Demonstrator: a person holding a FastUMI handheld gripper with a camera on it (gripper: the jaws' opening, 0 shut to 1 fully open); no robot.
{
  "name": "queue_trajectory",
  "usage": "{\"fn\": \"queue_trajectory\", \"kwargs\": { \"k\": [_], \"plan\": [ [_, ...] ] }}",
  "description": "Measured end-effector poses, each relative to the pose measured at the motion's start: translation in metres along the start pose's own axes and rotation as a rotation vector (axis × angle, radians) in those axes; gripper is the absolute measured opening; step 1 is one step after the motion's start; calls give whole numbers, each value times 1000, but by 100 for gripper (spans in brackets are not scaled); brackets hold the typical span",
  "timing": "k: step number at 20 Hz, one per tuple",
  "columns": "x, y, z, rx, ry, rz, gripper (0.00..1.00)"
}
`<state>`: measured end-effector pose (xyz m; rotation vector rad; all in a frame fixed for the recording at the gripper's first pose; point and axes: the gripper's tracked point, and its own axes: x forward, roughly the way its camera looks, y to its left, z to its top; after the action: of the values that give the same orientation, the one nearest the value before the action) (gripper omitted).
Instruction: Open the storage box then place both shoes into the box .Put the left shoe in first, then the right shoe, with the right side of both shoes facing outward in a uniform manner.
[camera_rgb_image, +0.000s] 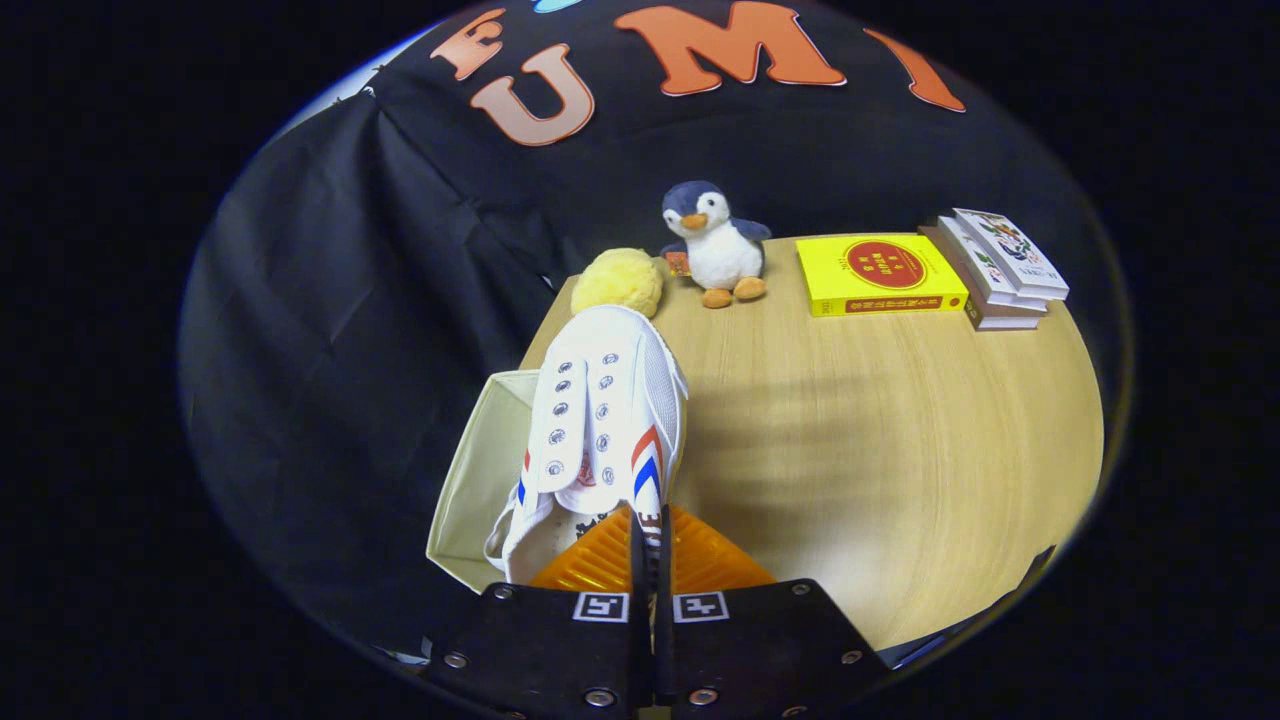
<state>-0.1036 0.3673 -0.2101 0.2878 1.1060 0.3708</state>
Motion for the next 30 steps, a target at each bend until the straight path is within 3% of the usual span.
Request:
{"fn": "queue_trajectory", "kwargs": {
  "k": [8, 16, 22, 23, 26, 27, 30],
  "plan": [
    [36, 55, -23, 32, 52, -67, 2],
    [54, 57, -43, 64, 84, -224, 2],
    [62, 57, -49, 74, 112, -271, 4],
    [65, 63, -49, 79, 114, -247, 7],
    [58, 75, -32, 56, 53, -189, 37],
    [53, 76, -24, 35, 27, -172, 41],
    [29, 84, 13, -5, -118, -91, 66]
  ]
}}
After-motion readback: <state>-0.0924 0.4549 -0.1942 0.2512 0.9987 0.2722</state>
